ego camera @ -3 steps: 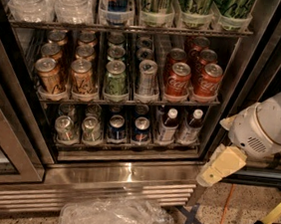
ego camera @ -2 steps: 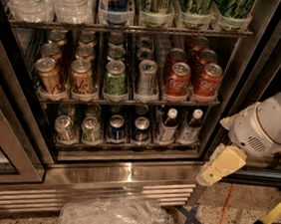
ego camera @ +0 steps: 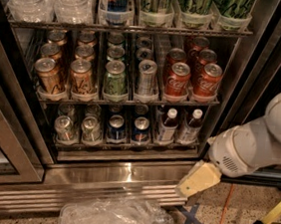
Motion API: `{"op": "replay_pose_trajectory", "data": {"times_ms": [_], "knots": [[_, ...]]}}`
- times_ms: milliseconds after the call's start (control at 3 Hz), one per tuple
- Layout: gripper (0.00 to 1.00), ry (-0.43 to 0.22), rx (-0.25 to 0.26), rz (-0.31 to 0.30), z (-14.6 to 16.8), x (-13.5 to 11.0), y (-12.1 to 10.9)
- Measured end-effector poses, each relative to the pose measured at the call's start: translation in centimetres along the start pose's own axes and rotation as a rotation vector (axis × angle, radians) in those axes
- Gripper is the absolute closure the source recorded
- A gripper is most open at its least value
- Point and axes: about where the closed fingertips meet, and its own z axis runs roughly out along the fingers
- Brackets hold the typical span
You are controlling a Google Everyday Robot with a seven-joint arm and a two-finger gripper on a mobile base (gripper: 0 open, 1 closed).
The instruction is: Pick blue plastic bottle from bottom shelf of fridge
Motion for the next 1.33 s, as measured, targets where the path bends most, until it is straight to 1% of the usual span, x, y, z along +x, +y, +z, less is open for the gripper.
{"op": "replay_pose_trajectory", "data": {"times_ms": [333,667,1000,1333], "knots": [[0.00,-0.009,-0.005,0.085,4.1,1.1,1.1],[0.00,-0.012,-0.002,0.143,7.0,1.6,1.9],[0.00,-0.052,0.049,0.207,8.9,1.9,3.1],[0.00,-0.073,0.162,0.214,10.2,1.6,3.5]]}}
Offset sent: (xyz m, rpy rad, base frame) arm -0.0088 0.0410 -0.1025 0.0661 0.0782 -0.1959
